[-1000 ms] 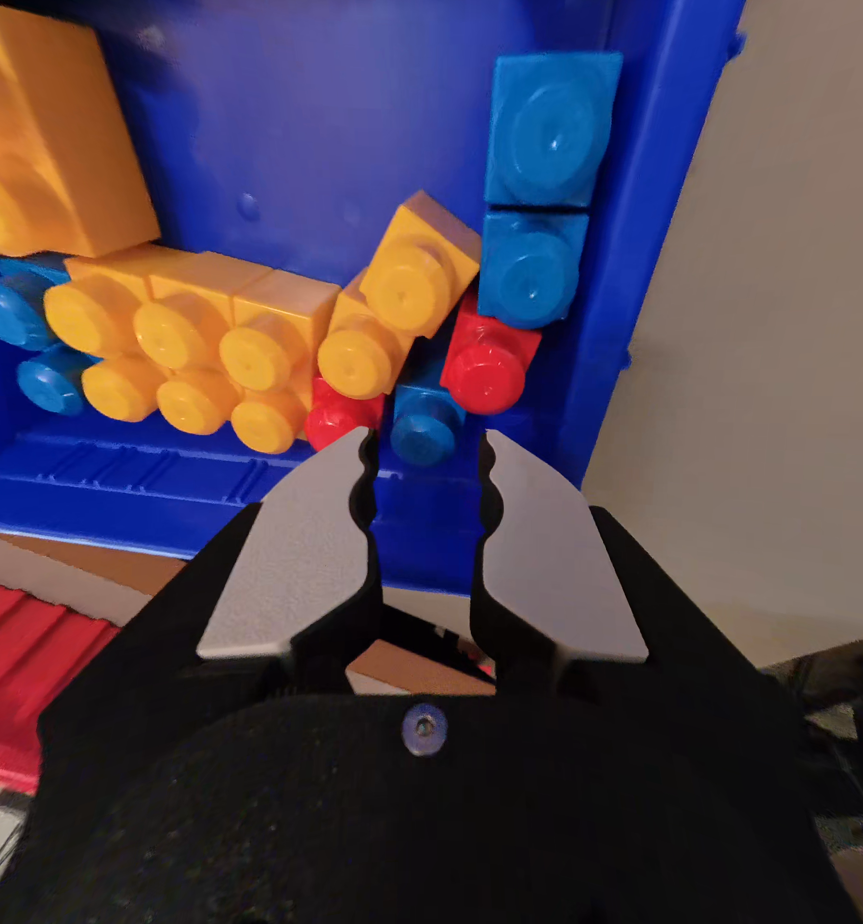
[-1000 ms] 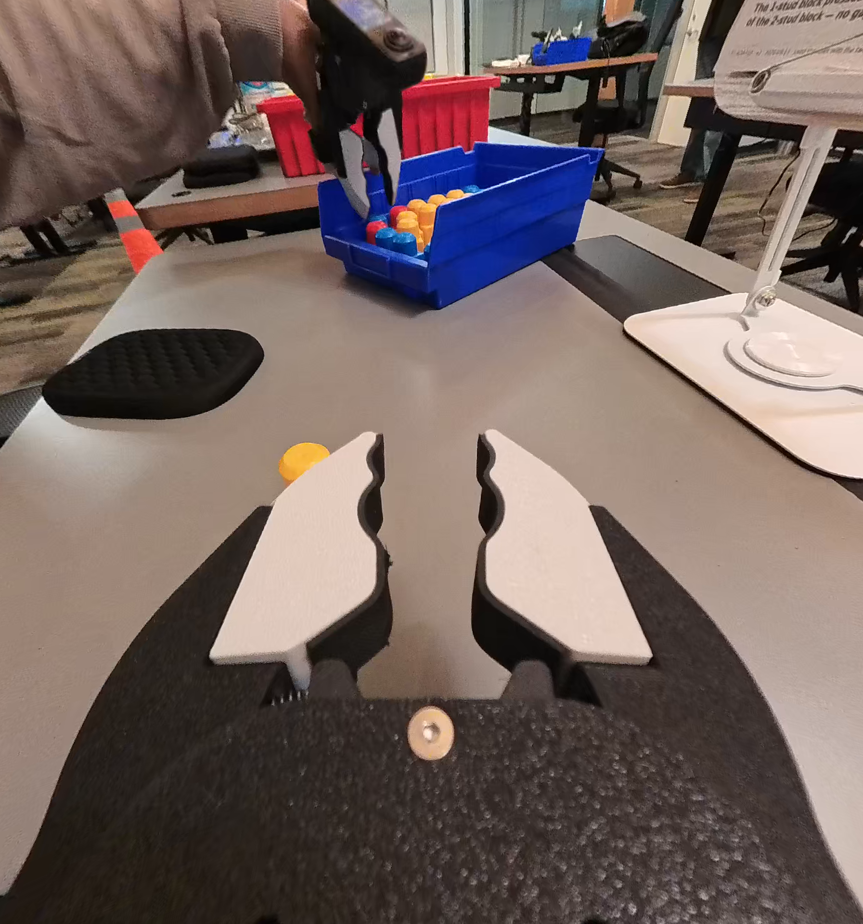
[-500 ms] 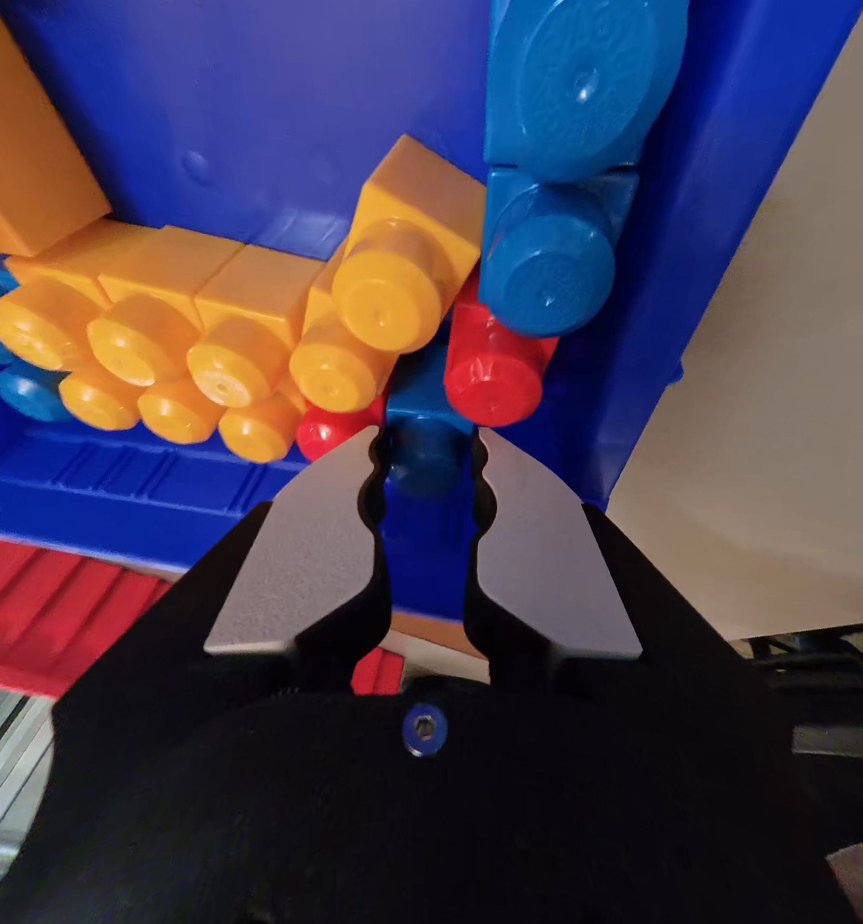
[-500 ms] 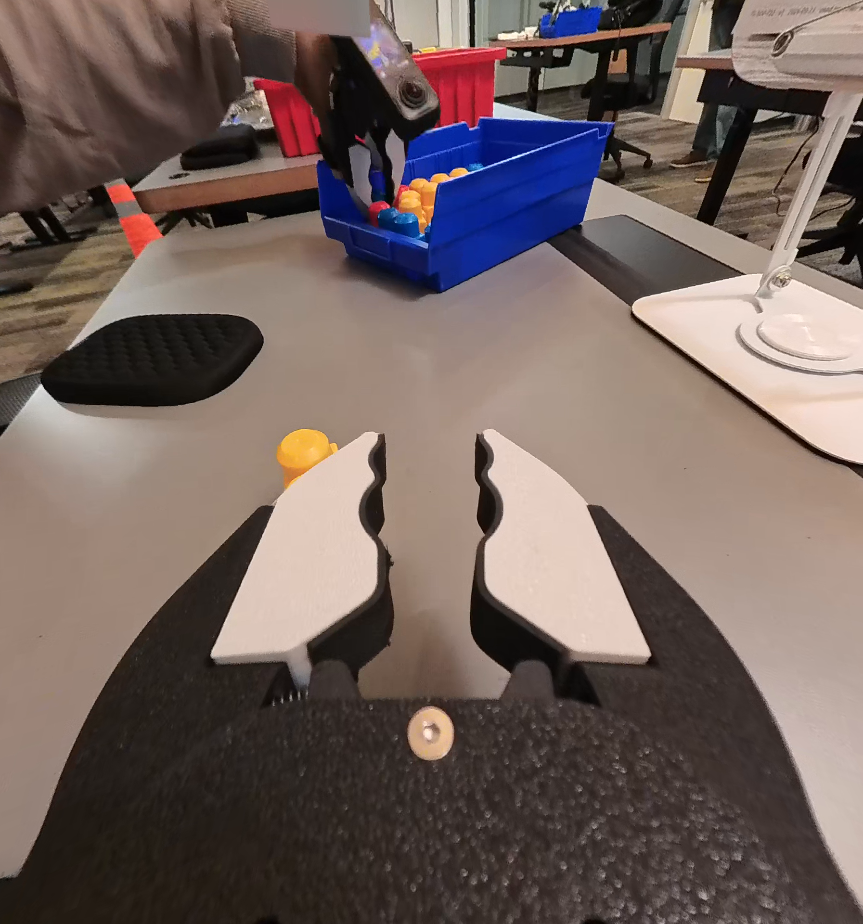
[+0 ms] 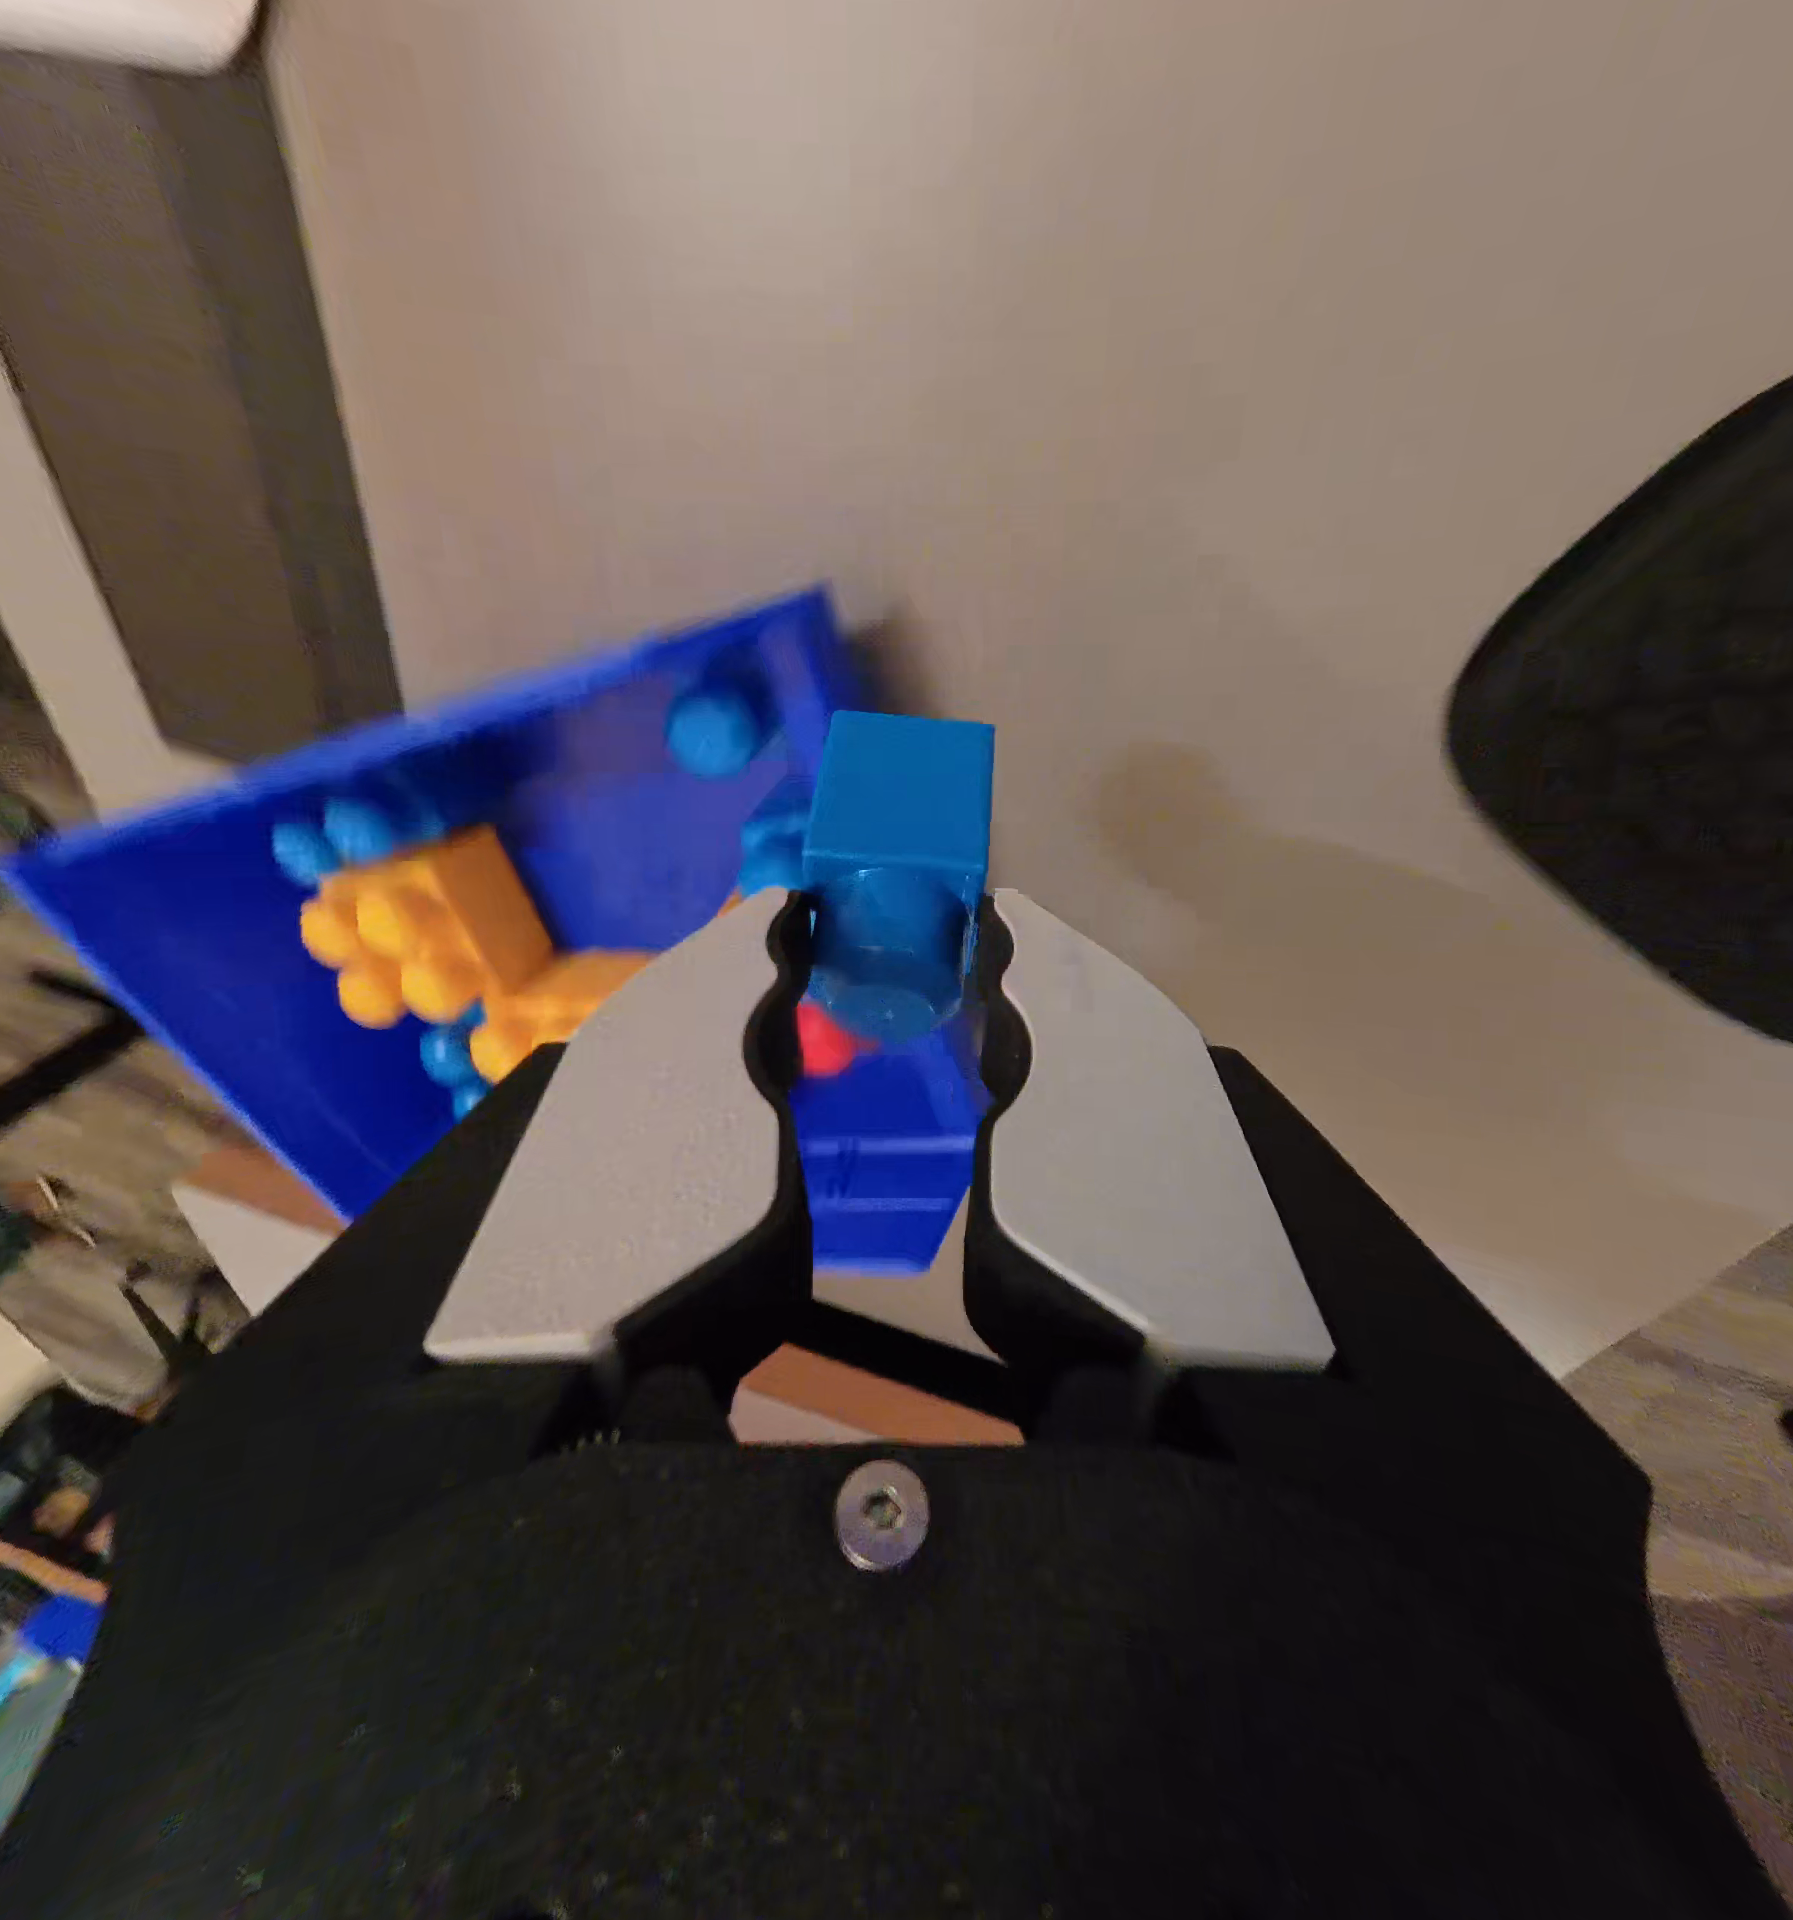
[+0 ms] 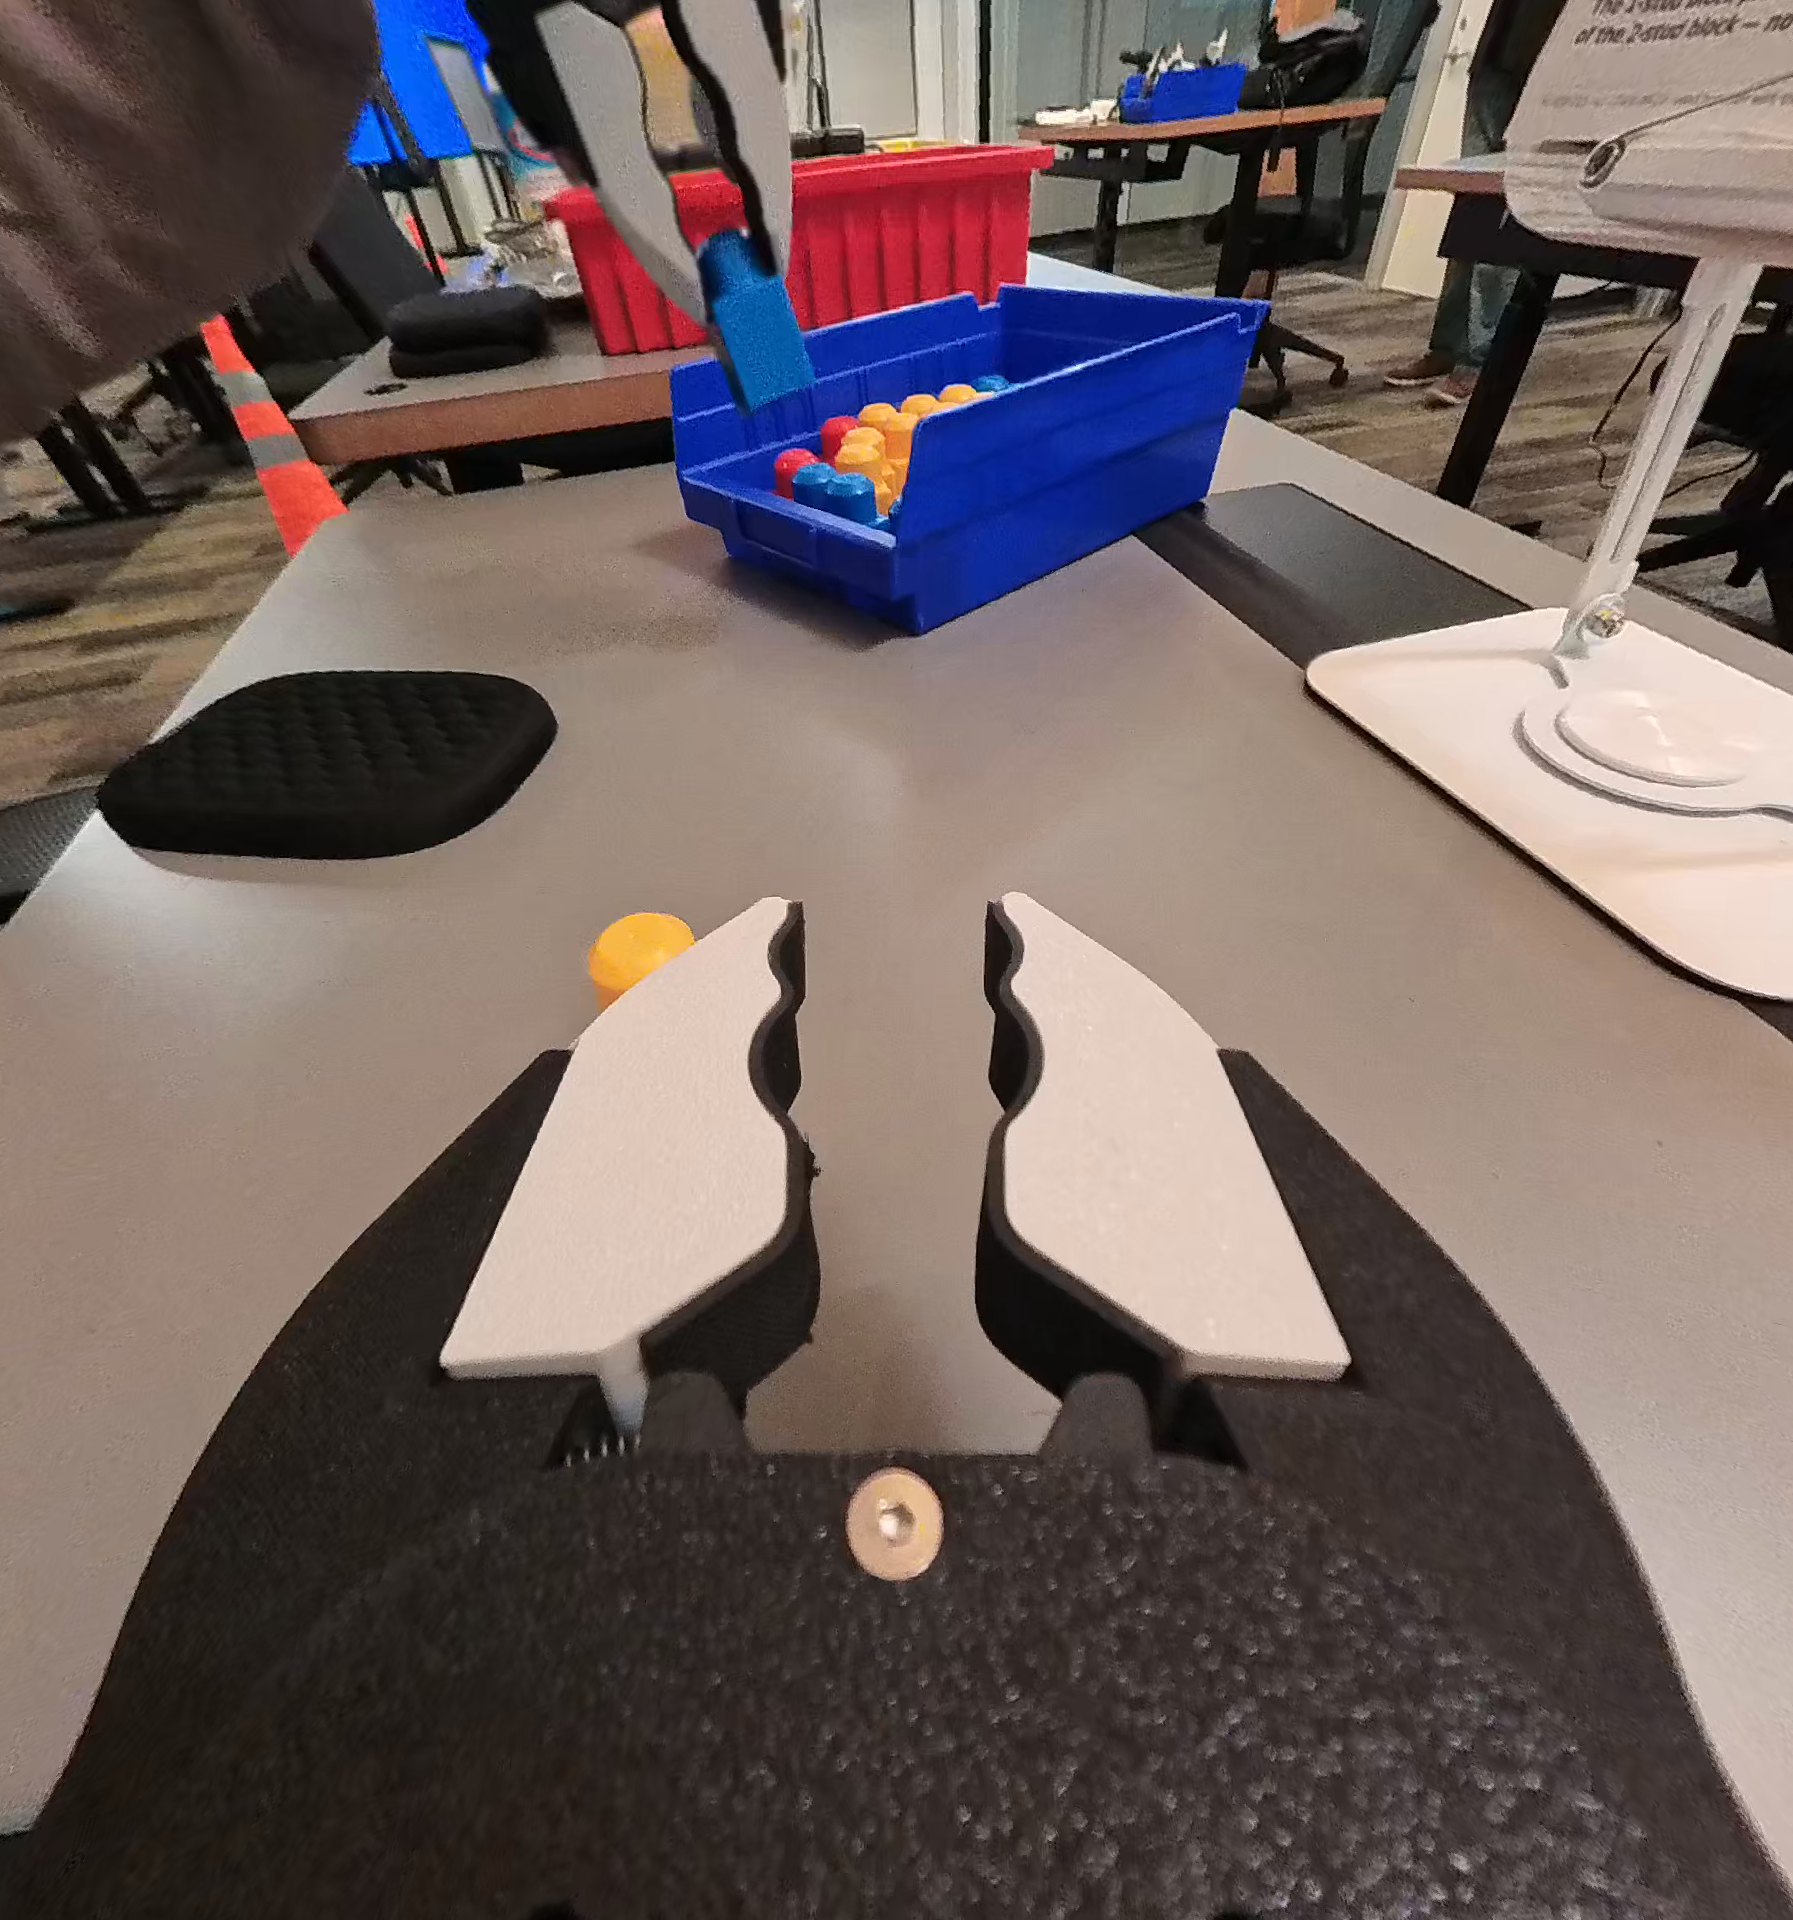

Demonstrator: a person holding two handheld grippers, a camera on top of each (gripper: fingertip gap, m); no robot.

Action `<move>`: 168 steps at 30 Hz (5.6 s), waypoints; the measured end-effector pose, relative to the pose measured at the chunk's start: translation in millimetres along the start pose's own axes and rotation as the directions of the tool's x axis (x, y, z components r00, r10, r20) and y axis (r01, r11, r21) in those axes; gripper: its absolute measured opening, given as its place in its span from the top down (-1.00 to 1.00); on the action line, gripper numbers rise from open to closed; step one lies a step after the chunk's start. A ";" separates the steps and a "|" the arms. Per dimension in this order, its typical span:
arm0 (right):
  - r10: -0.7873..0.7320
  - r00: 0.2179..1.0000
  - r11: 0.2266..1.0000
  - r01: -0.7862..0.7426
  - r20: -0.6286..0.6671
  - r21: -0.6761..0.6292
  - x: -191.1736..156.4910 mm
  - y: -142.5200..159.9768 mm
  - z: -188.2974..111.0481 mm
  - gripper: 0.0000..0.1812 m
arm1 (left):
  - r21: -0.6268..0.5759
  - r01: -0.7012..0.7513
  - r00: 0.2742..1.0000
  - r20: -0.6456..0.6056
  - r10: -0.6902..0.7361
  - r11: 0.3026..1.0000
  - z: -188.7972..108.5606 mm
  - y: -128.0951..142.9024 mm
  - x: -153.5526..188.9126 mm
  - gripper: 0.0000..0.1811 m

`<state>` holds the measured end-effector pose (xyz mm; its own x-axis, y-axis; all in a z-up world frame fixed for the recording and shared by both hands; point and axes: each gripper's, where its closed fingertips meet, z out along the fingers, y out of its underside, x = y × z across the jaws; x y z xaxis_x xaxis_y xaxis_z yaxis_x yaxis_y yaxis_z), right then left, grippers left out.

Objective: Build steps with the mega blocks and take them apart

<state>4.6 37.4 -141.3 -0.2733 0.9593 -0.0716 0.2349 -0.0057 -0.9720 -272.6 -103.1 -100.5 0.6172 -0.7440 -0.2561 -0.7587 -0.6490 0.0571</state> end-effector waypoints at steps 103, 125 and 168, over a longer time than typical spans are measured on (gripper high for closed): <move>-0.074 0.986 0.954 0.027 -0.149 -0.298 -25.7 13.9 90.5 0.61 | 0.918 0.337 0.937 -0.350 -0.026 -0.209 -68.8 -178.4 64.4 0.59; 0.039 0.989 0.840 -0.109 0.141 0.531 -71.2 -117.5 18.8 0.61 | 0.877 0.428 0.903 -0.411 0.121 -0.216 -81.0 -212.3 98.1 0.59; -0.181 0.980 0.979 0.172 0.078 0.109 -68.4 -55.3 19.8 0.58 | 0.961 0.273 0.956 -0.276 0.101 0.042 -34.0 -213.7 110.3 0.59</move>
<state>-8.2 -33.5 -87.1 -0.3828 0.9196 0.0886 0.0812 0.1291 -0.9883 -35.3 -51.9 -108.2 0.5706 -0.8208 0.0270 -0.0644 -0.0775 -0.9949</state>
